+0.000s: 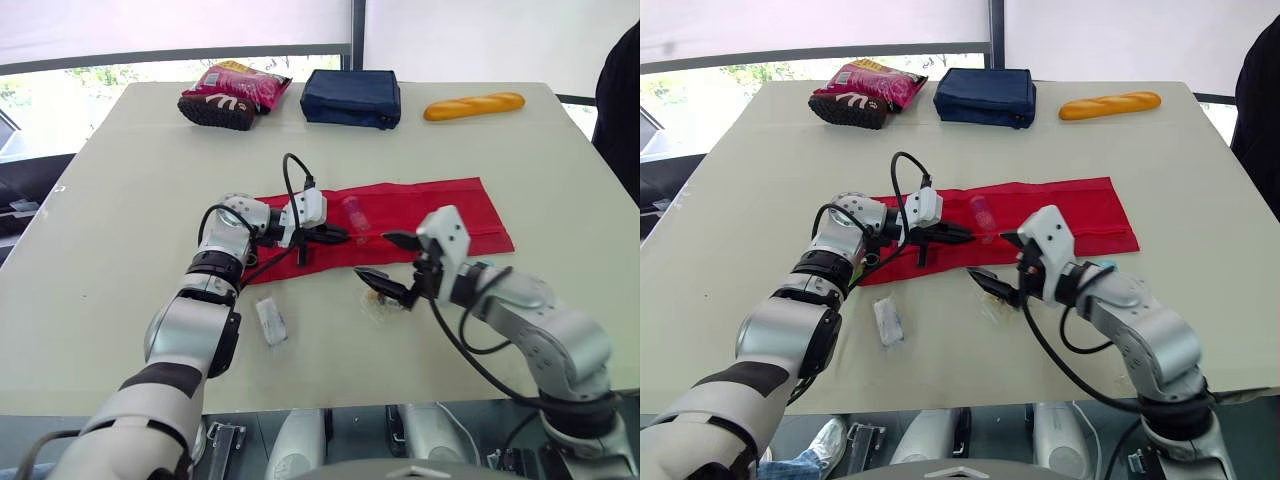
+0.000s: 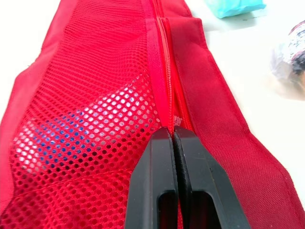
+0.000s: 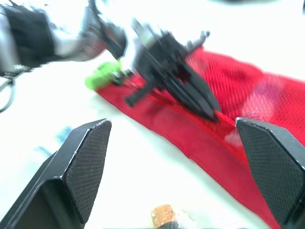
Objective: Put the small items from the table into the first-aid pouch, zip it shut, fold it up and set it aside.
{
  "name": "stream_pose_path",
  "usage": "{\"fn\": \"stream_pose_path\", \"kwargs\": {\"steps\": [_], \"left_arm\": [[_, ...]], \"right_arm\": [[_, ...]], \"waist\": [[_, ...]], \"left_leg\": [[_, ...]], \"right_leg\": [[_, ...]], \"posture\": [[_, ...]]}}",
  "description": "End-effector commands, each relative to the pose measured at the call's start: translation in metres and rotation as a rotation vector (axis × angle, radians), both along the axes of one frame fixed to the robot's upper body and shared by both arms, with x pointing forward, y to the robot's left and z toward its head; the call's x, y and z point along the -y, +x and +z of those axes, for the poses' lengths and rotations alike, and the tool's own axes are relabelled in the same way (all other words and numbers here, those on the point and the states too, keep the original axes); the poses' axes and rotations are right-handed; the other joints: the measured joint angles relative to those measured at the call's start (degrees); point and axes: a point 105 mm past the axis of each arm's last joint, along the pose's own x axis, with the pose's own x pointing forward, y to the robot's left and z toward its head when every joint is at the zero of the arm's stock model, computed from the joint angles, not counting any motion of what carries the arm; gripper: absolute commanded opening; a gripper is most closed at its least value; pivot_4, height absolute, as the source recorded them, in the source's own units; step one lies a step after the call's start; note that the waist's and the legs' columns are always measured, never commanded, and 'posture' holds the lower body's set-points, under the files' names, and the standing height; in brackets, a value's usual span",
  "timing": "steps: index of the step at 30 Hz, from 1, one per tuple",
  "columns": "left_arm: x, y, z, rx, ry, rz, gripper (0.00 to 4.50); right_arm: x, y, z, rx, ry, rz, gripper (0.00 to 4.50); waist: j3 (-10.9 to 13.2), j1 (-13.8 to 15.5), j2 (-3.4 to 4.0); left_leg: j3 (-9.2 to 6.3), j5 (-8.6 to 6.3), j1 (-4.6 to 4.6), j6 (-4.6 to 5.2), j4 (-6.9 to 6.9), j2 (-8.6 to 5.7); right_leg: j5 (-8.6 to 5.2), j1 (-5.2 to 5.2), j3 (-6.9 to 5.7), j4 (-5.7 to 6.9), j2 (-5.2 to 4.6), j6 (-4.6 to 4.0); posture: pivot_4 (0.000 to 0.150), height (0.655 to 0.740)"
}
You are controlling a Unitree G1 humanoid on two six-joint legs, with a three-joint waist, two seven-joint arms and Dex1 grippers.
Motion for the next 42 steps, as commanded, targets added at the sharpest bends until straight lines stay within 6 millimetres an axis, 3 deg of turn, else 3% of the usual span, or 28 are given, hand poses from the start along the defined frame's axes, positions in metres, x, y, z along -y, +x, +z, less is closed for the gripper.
{"fn": "stream_pose_path", "kwargs": {"steps": [1,7,13,16,22,23,24,30,36,42], "left_arm": [[-0.018,0.002,0.009,0.037,0.037,0.022,0.00],[-0.035,0.004,0.013,0.057,0.082,0.056,0.00],[-0.041,0.005,0.019,0.047,0.076,0.068,0.00],[-0.040,0.007,0.025,0.051,0.034,0.085,0.82],[-0.057,-0.006,0.043,-0.007,-0.071,0.045,3.89],[-0.063,-0.011,0.046,-0.028,-0.082,0.043,4.34],[-0.069,-0.016,0.048,-0.047,-0.093,0.045,4.48],[-0.109,-0.069,0.045,-0.199,-0.139,0.089,4.48],[-0.133,-0.123,0.033,-0.250,-0.049,0.116,4.48],[-0.140,-0.147,0.025,-0.256,0.033,0.128,4.48]], "right_arm": [[0.024,-0.023,0.017,0.142,-0.035,0.081,4.43],[0.049,-0.047,0.016,0.094,-0.108,0.229,4.43],[0.053,-0.046,0.019,0.123,-0.132,0.253,4.43],[0.050,-0.044,0.020,0.134,-0.122,0.253,4.50],[0.048,-0.043,0.023,0.143,-0.104,0.254,4.50],[0.047,-0.043,0.023,0.143,-0.100,0.257,4.50],[0.047,-0.044,0.024,0.143,-0.095,0.259,4.50],[0.042,-0.040,0.025,0.151,-0.062,0.274,4.50],[0.038,-0.037,0.026,0.150,-0.038,0.311,4.50],[0.035,-0.034,0.024,0.147,-0.035,0.353,4.50]], "waist": [[0.00,-0.19,0.00],[0.00,-0.14,-0.01],[0.00,-0.02,-0.02],[0.01,0.10,-0.02],[0.01,0.12,-0.03],[0.01,-0.05,-0.02],[0.01,-0.21,-0.02],[0.02,-0.11,0.01],[0.02,1.34,0.01],[0.04,1.71,0.03]], "left_leg": [[0.01,0.00,0.00,0.00,0.00,0.00],[0.05,0.00,0.11,0.00,0.01,0.04],[0.11,0.00,0.18,0.00,0.03,0.04],[0.11,0.00,0.17,0.00,0.04,0.04],[0.10,0.00,0.12,0.00,0.06,0.03],[0.10,0.00,0.11,0.00,0.06,0.03],[0.05,0.00,0.12,0.00,0.06,0.06],[0.07,0.00,0.26,0.00,0.00,0.22],[0.08,0.01,0.22,-0.01,0.07,0.33],[0.15,0.01,0.38,-0.02,0.07,0.32]], "right_leg": [[0.00,0.00,0.02,0.00,0.00,0.00],[0.00,0.08,0.07,0.03,0.05,0.00],[0.00,0.16,0.04,0.03,0.07,0.01],[0.00,0.16,0.05,0.03,0.05,0.01],[0.00,0.15,0.03,0.01,0.03,0.00],[0.00,0.14,0.03,0.01,0.03,0.00],[0.00,0.14,0.05,0.02,0.03,0.00],[-0.01,0.15,0.21,0.04,0.07,-0.01],[-0.01,0.15,0.15,-0.02,0.00,-0.01],[-0.03,0.27,0.19,0.00,0.01,0.00]], "posture": [[0.150,0.7400],[0.150,0.7400],[0.150,0.7400],[0.150,0.7400],[0.150,0.7400],[0.150,0.7400],[0.150,0.7400],[0.150,0.7400],[0.150,0.7400],[0.150,0.7400]]}}
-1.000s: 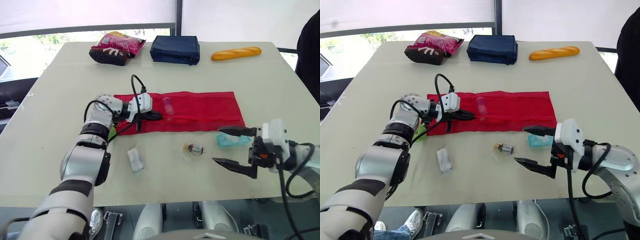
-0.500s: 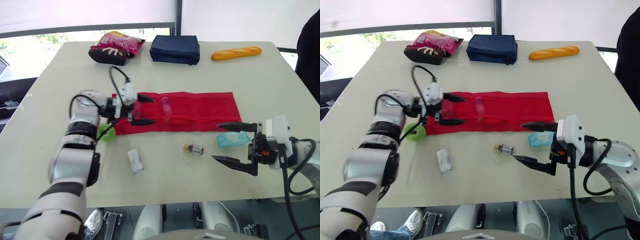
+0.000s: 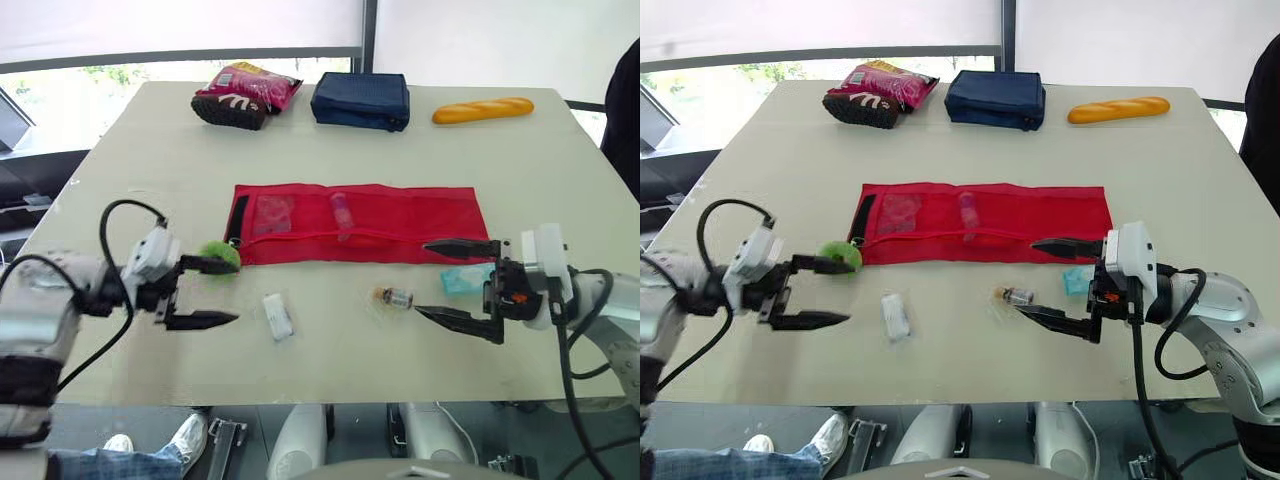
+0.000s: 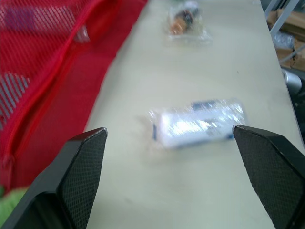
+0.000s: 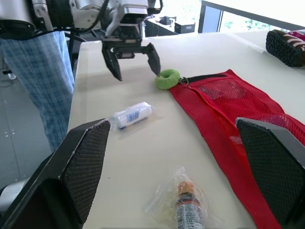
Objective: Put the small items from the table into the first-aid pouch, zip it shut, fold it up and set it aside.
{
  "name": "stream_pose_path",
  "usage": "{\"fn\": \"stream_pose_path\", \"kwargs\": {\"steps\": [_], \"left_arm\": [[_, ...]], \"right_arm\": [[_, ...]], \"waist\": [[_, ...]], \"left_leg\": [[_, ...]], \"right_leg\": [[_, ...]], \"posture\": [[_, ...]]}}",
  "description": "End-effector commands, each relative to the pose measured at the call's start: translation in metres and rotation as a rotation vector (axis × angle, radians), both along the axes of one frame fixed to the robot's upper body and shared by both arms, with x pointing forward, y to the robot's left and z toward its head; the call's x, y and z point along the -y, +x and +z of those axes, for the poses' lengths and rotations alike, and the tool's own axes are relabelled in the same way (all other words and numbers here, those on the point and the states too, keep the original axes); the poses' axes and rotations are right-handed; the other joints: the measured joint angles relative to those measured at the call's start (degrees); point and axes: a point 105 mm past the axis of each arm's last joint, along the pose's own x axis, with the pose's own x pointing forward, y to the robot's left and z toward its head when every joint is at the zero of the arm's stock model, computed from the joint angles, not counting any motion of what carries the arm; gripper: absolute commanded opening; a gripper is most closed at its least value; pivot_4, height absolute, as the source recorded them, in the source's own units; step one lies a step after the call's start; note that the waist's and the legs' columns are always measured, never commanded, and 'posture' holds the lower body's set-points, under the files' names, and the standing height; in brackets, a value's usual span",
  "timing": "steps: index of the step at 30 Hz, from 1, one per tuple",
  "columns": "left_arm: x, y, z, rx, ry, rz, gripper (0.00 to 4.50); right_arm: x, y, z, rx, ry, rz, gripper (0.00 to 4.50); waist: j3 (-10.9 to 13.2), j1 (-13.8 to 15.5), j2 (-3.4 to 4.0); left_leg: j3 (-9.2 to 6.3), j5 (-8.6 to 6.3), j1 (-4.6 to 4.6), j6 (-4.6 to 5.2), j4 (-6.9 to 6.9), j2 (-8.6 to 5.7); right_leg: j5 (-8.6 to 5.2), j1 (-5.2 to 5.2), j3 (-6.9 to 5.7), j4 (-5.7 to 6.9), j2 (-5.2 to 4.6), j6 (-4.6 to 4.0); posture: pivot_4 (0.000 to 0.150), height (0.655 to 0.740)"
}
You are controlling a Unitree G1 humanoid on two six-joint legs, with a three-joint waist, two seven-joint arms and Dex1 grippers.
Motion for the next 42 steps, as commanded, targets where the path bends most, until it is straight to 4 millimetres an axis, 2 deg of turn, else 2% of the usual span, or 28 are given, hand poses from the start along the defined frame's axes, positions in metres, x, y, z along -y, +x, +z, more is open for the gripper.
{"fn": "stream_pose_path", "kwargs": {"steps": [1,6,12,18,27,29,30,32,33,34,35,39,42], "left_arm": [[0.003,-0.010,0.010,0.041,0.040,-0.053,4.48],[0.018,-0.011,-0.002,0.056,0.038,-0.051,4.48],[0.026,0.006,-0.011,0.185,0.097,-0.102,4.48],[0.026,0.023,-0.021,0.181,0.171,-0.185,4.48],[0.039,0.032,-0.039,0.137,0.196,-0.286,4.48],[0.043,0.033,-0.042,0.138,0.193,-0.306,3.92],[0.045,0.033,-0.042,0.138,0.185,-0.313,3.49],[0.048,0.033,-0.041,0.139,0.167,-0.319,3.02],[0.049,0.033,-0.041,0.135,0.164,-0.320,2.66],[0.048,0.032,-0.042,0.134,0.167,-0.321,2.08],[0.047,0.031,-0.043,0.133,0.172,-0.322,1.86],[0.049,0.030,-0.037,0.112,0.121,-0.296,0.24],[0.051,0.032,-0.028,0.132,0.077,-0.264,0.11]], "right_arm": [[-0.003,-0.001,0.006,0.043,0.011,0.044,4.50],[-0.004,0.001,0.007,0.055,0.009,0.053,4.50],[-0.006,0.000,0.007,0.061,0.010,0.056,4.50],[-0.009,-0.001,0.008,0.071,0.012,0.055,4.50],[-0.010,-0.002,0.010,0.083,0.010,0.031,4.50],[-0.010,-0.002,0.011,0.086,0.011,0.028,4.50],[-0.010,-0.002,0.011,0.086,0.011,0.027,4.50],[-0.010,-0.002,0.012,0.087,0.011,0.024,4.50],[-0.010,-0.002,0.012,0.087,0.011,0.023,4.50],[-0.010,-0.002,0.012,0.088,0.010,0.022,4.50],[-0.010,-0.002,0.012,0.088,0.010,0.021,4.50],[-0.010,-0.002,0.012,0.085,0.012,0.019,4.50],[-0.012,-0.001,0.010,0.081,0.006,0.013,4.50]], "waist": [[0.01,-0.02,0.01],[0.00,-0.13,0.01],[0.00,-0.13,0.00],[-0.01,-0.20,0.00],[-0.01,-0.20,-0.01],[-0.01,-0.23,0.00],[-0.01,-0.24,-0.01],[-0.01,-0.30,0.00],[-0.01,-0.31,0.00],[-0.01,-0.31,0.00],[-0.01,-0.31,0.00],[-0.01,-0.30,0.00],[-0.01,-0.30,-0.01]], "left_leg": [[0.04,0.00,0.04,0.00,-0.01,0.00],[0.12,0.00,0.17,0.00,-0.03,-0.04],[0.26,0.00,0.21,0.00,-0.08,-0.07],[0.39,0.00,0.25,0.00,-0.08,-0.07],[0.35,-0.01,0.23,0.01,-0.07,-0.09],[0.34,-0.01,0.24,0.01,-0.07,-0.09],[0.34,-0.01,0.25,0.01,-0.07,-0.09],[0.33,-0.01,0.25,0.01,-0.07,-0.08],[0.33,-0.01,0.25,0.01,-0.07,-0.08],[0.31,-0.01,0.25,0.01,-0.07,-0.08],[0.30,-0.01,0.24,0.01,-0.08,-0.08],[0.24,-0.01,0.24,0.01,-0.07,-0.08],[0.22,-0.01,0.24,0.01,-0.07,-0.08]], "right_leg": [[0.00,0.01,0.04,-0.01,0.01,0.00],[-0.01,0.10,0.08,-0.01,0.08,0.00],[0.00,0.10,0.15,-0.01,0.11,0.00],[0.00,0.16,0.12,-0.02,0.16,0.00],[0.01,0.17,0.14,-0.02,0.13,-0.01],[0.01,0.17,0.17,-0.02,0.13,0.00],[0.01,0.17,0.17,-0.02,0.14,0.00],[0.01,0.17,0.17,-0.02,0.14,0.00],[0.01,0.17,0.18,-0.02,0.14,-0.01],[0.01,0.16,0.18,-0.02,0.14,-0.01],[0.01,0.17,0.18,-0.02,0.14,-0.01],[0.01,0.16,0.18,-0.02,0.13,-0.01],[0.01,0.16,0.18,-0.01,0.13,0.00]], "posture": [[0.150,0.7400],[0.150,0.7400],[0.150,0.7400],[0.150,0.7400],[0.150,0.7400],[0.150,0.7400],[0.150,0.7400],[0.150,0.7400],[0.150,0.7400],[0.150,0.7400],[0.150,0.7400],[0.150,0.7400],[0.150,0.7400]]}}
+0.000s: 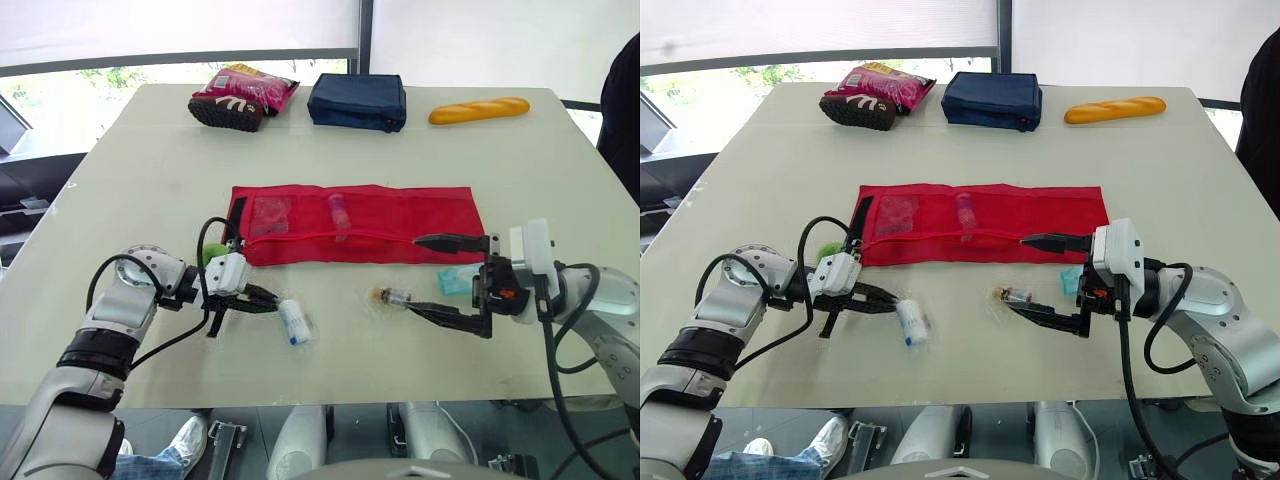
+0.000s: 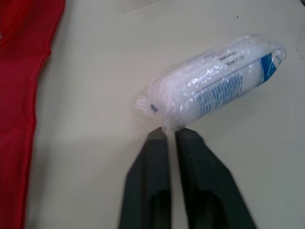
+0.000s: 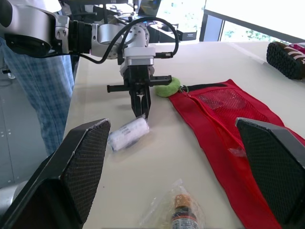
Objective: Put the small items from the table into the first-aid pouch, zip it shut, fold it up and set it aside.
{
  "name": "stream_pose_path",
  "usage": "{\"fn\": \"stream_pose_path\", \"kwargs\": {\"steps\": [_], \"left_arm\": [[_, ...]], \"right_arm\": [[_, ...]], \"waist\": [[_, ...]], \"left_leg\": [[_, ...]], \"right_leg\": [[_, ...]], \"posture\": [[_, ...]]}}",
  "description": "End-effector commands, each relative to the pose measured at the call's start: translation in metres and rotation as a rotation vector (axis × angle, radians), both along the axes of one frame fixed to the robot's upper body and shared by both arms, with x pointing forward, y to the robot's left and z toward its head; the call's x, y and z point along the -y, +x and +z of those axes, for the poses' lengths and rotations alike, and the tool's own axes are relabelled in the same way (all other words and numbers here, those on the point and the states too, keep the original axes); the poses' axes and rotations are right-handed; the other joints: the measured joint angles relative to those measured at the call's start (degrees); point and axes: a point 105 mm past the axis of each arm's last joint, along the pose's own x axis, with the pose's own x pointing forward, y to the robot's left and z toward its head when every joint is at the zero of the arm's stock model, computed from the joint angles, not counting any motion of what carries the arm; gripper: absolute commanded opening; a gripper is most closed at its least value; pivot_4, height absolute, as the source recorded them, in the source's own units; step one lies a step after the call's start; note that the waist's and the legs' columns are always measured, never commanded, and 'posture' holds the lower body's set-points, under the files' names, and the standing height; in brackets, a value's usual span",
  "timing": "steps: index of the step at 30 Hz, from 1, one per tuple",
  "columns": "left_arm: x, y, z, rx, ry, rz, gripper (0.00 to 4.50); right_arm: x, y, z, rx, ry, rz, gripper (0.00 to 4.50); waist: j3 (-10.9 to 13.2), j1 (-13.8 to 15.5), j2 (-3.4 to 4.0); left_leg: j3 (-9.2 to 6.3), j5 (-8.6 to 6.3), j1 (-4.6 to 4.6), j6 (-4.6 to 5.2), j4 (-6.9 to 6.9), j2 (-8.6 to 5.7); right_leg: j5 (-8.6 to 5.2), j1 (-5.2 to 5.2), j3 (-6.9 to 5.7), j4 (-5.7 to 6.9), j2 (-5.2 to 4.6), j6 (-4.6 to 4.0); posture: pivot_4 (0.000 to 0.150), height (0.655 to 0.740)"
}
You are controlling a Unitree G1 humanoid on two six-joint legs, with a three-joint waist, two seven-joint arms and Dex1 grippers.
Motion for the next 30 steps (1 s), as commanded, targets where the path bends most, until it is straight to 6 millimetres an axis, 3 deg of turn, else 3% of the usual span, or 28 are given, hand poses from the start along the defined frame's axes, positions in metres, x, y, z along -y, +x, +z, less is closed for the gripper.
{"fn": "stream_pose_path", "kwargs": {"steps": [1,9,12,15,18,23,24,30], "left_arm": [[0.003,-0.001,0.022,0.031,-0.064,-0.007,0.11],[0.001,-0.014,0.030,-0.005,-0.091,0.004,0.11],[-0.004,-0.009,0.042,0.000,-0.103,0.024,0.11],[0.000,-0.005,0.051,0.010,-0.114,0.009,1.29],[0.013,-0.010,0.054,0.012,-0.114,-0.064,1.97],[0.029,-0.023,0.033,0.023,-0.008,-0.225,4.11],[0.030,-0.024,0.029,0.034,0.010,-0.254,4.37],[0.041,-0.022,0.013,0.089,0.112,-0.418,4.37]], "right_arm": [[-0.002,-0.003,0.005,0.028,-0.004,0.008,4.50],[-0.003,-0.001,0.004,0.037,-0.011,0.001,4.50],[-0.003,0.000,0.005,0.036,-0.009,-0.001,4.50],[-0.003,0.000,0.004,0.037,-0.011,-0.002,4.50],[-0.004,0.001,0.005,0.038,-0.009,-0.002,4.50],[-0.006,0.001,0.006,0.039,-0.008,-0.002,4.50],[-0.006,0.001,0.006,0.039,-0.008,-0.002,4.50],[-0.006,-0.001,0.007,0.041,-0.014,-0.002,4.50]], "waist": [[0.00,0.00,0.00],[0.00,-0.08,0.00],[0.00,0.08,0.00],[0.00,0.22,0.00],[0.00,-0.12,0.00],[0.00,-0.05,0.01],[0.01,-0.04,0.01],[0.01,0.22,0.00]], "left_leg": [[-0.02,0.00,0.00,0.00,0.00,0.00],[0.00,0.00,0.02,0.00,-0.01,0.01],[-0.04,0.00,0.01,0.00,-0.01,0.02],[0.00,0.00,0.03,0.00,0.02,0.00],[-0.02,0.00,0.03,0.00,0.01,0.00],[-0.02,0.00,0.02,0.00,-0.02,-0.01],[-0.02,0.00,0.03,0.00,-0.02,-0.01],[0.06,0.00,0.03,0.00,0.00,-0.01]], "right_leg": [[0.00,0.00,0.00,0.00,0.00,0.00],[0.00,0.00,0.04,0.00,0.00,0.00],[-0.01,0.00,-0.02,0.00,0.02,0.01],[-0.01,0.06,-0.08,-0.02,0.01,0.02],[-0.01,0.04,0.01,-0.03,0.00,0.01],[-0.01,0.04,0.03,-0.05,-0.01,0.00],[-0.01,0.04,0.03,-0.06,-0.01,-0.01],[-0.01,0.05,-0.03,-0.03,0.01,0.00]], "posture": [[0.150,0.7400],[0.150,0.7400],[0.150,0.7400],[0.150,0.7400],[0.150,0.7400],[0.150,0.7400],[0.150,0.7400],[0.150,0.7400]]}}
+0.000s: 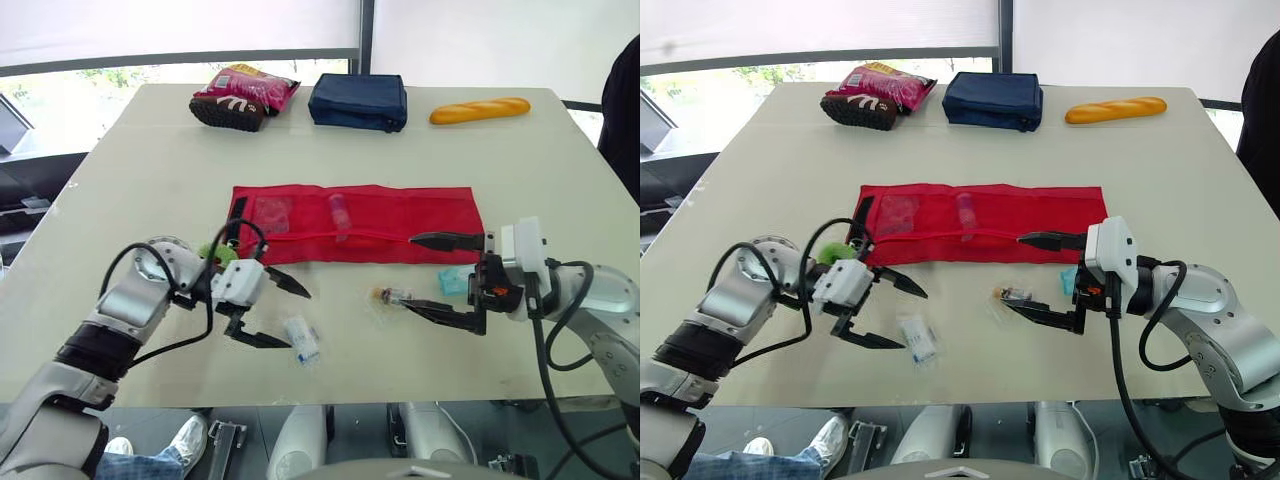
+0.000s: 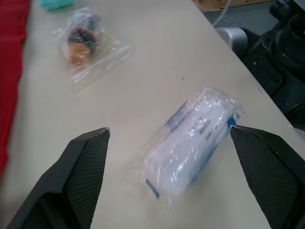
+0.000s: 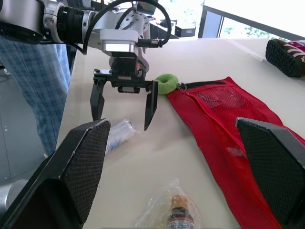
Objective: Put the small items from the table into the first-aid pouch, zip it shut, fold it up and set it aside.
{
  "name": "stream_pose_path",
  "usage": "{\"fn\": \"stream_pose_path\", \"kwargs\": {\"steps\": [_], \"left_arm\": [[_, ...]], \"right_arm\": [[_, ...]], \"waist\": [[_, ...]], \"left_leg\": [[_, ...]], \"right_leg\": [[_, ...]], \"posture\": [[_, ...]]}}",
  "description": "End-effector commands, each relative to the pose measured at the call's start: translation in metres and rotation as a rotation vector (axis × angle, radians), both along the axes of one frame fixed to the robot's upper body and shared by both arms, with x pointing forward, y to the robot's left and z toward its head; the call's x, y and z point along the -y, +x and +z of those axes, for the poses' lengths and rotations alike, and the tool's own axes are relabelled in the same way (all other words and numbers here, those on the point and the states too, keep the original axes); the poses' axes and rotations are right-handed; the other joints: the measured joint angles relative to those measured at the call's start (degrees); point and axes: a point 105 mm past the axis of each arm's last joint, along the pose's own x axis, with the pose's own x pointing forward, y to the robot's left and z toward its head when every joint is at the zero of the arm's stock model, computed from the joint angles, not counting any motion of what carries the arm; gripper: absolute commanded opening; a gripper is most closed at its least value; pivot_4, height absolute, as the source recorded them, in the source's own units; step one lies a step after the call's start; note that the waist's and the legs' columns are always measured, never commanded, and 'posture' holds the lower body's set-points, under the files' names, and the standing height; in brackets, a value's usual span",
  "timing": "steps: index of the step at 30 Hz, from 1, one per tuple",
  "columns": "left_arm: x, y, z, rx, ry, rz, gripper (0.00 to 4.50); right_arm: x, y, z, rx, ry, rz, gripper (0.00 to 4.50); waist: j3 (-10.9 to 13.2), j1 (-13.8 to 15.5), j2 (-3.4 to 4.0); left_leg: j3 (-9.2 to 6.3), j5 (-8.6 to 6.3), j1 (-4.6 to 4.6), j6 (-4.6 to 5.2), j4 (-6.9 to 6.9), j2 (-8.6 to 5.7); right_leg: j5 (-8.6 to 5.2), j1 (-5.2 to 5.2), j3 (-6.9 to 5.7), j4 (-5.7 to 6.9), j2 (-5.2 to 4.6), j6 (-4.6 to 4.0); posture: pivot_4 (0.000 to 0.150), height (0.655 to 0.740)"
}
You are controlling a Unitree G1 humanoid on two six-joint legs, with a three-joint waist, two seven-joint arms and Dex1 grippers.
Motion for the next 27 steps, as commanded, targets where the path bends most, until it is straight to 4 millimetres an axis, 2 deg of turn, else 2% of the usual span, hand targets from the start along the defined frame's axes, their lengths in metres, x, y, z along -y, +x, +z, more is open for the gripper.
{"fn": "stream_pose_path", "kwargs": {"steps": [1,5,10,13,14,15,16,17,19,21,24,27], "left_arm": [[-0.003,0.001,-0.006,0.069,0.095,-0.125,4.37],[0.002,0.008,-0.014,0.095,0.124,-0.179,4.37],[0.000,-0.001,-0.021,0.052,0.150,-0.234,4.37],[-0.001,0.001,-0.021,0.054,0.147,-0.228,3.58],[-0.001,0.003,-0.021,0.055,0.142,-0.222,3.05],[-0.001,0.003,-0.021,0.053,0.141,-0.217,2.83],[-0.003,0.004,-0.021,0.052,0.143,-0.207,2.29],[-0.004,0.005,-0.021,0.050,0.145,-0.198,2.07],[-0.008,0.008,-0.020,0.044,0.143,-0.164,1.06],[-0.005,0.013,-0.013,0.026,0.096,-0.106,0.45],[0.005,0.020,0.001,0.009,0.002,-0.035,0.33],[0.026,0.025,0.018,-0.020,-0.118,0.052,0.32]], "right_arm": [[-0.003,-0.005,0.009,0.040,0.004,0.014,4.50],[-0.003,-0.007,0.009,0.037,-0.002,0.018,4.50],[0.002,-0.008,0.008,0.038,-0.028,-0.007,4.50],[0.005,-0.008,0.008,0.040,-0.031,-0.021,4.50],[0.005,-0.008,0.008,0.041,-0.032,-0.024,4.50],[0.005,-0.008,0.008,0.041,-0.032,-0.026,4.50],[0.005,-0.008,0.008,0.041,-0.032,-0.028,4.50],[0.005,-0.008,0.008,0.041,-0.032,-0.029,4.50],[0.006,-0.007,0.006,0.034,-0.038,-0.037,4.50],[0.006,-0.006,0.002,0.010,-0.065,-0.048,4.50],[0.003,-0.003,-0.007,-0.014,-0.107,-0.066,4.50],[-0.005,0.003,-0.013,-0.008,-0.143,-0.097,4.50]], "waist": [[0.00,-0.02,0.00],[0.00,-0.26,0.00],[0.00,-0.22,-0.01],[0.00,-0.22,0.00],[0.00,-0.20,0.00],[0.00,-0.19,0.00],[0.00,-0.18,0.00],[0.00,-0.15,0.00],[0.00,-0.08,0.00],[0.00,-0.10,0.00],[0.00,-0.13,0.00],[0.00,-0.18,0.00]], "left_leg": [[0.03,0.00,0.00,0.00,0.01,-0.01],[0.07,0.00,-0.01,0.00,-0.01,-0.01],[0.03,0.00,-0.04,0.01,-0.01,-0.02],[0.01,-0.01,0.00,0.01,-0.01,-0.02],[0.01,-0.01,0.00,0.01,-0.01,-0.02],[0.03,-0.01,-0.01,0.01,-0.01,-0.02],[0.03,-0.01,0.00,0.01,0.00,-0.02],[0.03,0.00,0.02,0.01,0.00,-0.02],[0.05,0.00,0.02,0.01,0.01,-0.01],[0.05,0.00,0.02,0.01,0.02,-0.01],[0.05,0.00,0.00,0.01,0.03,0.00],[0.02,0.00,-0.03,0.01,0.03,0.00]], "right_leg": [[0.00,0.00,-0.02,0.01,0.00,0.00],[0.00,0.00,0.02,-0.01,0.02,0.00],[0.00,-0.01,0.03,-0.05,0.01,-0.01],[0.00,-0.01,0.10,-0.04,0.00,0.00],[0.00,-0.01,0.10,-0.03,0.00,0.00],[0.00,0.00,0.07,-0.03,0.01,0.01],[0.00,0.00,0.06,-0.02,0.01,0.01],[0.00,0.00,0.06,0.00,0.01,0.02],[-0.01,0.01,0.00,0.02,0.02,0.02],[-0.01,0.02,-0.02,0.02,0.03,0.02],[-0.01,0.02,-0.04,0.02,0.04,0.02],[-0.01,0.01,-0.03,0.00,0.02,0.01]], "posture": [[0.150,0.7400],[0.150,0.7400],[0.150,0.7400],[0.150,0.7400],[0.150,0.7400],[0.150,0.7400],[0.150,0.7400],[0.150,0.7400],[0.150,0.7400],[0.150,0.7400],[0.150,0.7400],[0.150,0.7400]]}}
